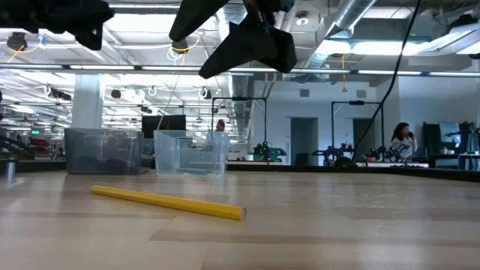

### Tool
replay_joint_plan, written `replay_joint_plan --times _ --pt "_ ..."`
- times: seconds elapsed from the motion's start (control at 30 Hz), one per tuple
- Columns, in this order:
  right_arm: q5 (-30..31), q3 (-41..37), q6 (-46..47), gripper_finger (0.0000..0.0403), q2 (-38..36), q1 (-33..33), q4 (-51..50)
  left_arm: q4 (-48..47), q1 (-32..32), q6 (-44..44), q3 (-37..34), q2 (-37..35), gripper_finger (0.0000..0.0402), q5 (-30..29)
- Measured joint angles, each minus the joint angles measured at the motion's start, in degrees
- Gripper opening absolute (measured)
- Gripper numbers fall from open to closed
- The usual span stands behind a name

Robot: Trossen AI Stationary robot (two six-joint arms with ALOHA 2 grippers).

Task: Sort pens & pencils
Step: Put the yellow pencil into the transparent bin

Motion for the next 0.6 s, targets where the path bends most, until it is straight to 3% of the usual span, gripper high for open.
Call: replay_joint_plan --times 0.3,0.4,0.6 --pt "-0.1 0.0 3.2 0.0244 0.0 0.0 0.0 -0.1 -0.5 -2.6 0.0 1.4 0.0061 3.6" --pt "-0.1 0.0 3.5 0.0244 0.0 0.0 -0.1 0.8 -2.2 -2.2 0.0 5.2 0.0061 6.2" --pt "-0.2 0.0 3.5 0.0244 0.0 -0.4 -0.5 2.1 -7.2 2.7 3.2 17.8 0.0061 5.8"
